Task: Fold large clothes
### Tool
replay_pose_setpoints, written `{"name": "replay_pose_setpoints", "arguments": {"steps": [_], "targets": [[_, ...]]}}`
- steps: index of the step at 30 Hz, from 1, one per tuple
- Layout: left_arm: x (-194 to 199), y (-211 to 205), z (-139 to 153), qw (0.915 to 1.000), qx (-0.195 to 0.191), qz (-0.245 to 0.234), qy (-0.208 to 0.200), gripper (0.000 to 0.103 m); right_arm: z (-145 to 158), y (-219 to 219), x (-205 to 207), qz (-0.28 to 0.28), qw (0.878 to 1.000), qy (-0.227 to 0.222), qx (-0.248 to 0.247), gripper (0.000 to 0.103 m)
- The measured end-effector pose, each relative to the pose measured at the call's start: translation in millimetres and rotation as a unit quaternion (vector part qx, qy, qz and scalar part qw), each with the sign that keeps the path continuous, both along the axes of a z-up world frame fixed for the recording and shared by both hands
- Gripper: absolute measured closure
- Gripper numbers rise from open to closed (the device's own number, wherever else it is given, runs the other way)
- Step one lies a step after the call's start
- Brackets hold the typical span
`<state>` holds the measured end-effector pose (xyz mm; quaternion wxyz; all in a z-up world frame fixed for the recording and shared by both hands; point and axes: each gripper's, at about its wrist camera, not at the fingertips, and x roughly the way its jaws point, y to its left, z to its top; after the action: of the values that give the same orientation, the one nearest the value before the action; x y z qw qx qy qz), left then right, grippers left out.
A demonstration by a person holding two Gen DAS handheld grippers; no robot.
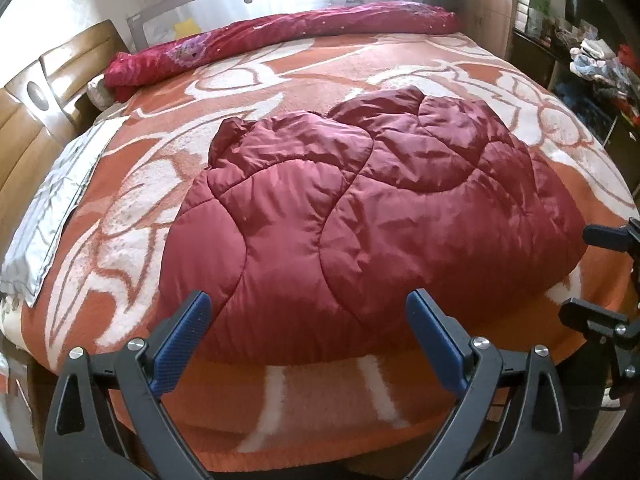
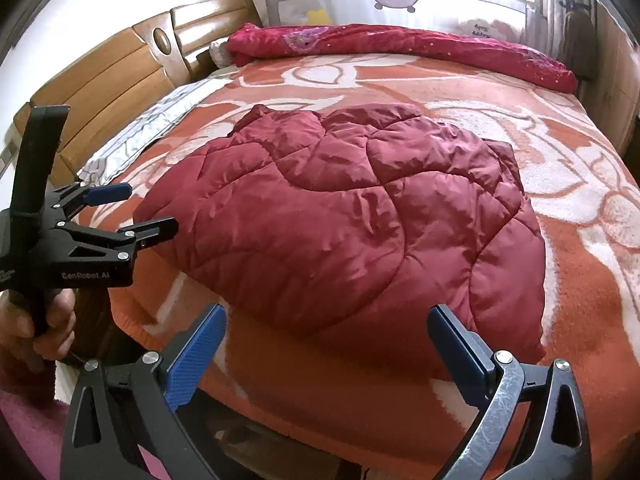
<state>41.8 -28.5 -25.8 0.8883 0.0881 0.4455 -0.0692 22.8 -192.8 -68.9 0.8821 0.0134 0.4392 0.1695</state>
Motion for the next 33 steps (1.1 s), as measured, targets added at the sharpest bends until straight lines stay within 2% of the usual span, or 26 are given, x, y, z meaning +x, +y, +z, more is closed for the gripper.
{"name": "replay_pose_setpoints", "arguments": {"steps": [17,33], "targets": [[15.1,-2.0,1.5,0.9998,-0.018,0.0,0.006,0.004,0.5,-3.6,22.9,-0.005,1.0,0.004,0.02,0.002],[36.5,-3.6,-6.1,0.9992,-0.032,0.004,0.024,0.004,-7.1,-6.9,46.2,-0.015,1.0,0.013,0.018,0.002]]}}
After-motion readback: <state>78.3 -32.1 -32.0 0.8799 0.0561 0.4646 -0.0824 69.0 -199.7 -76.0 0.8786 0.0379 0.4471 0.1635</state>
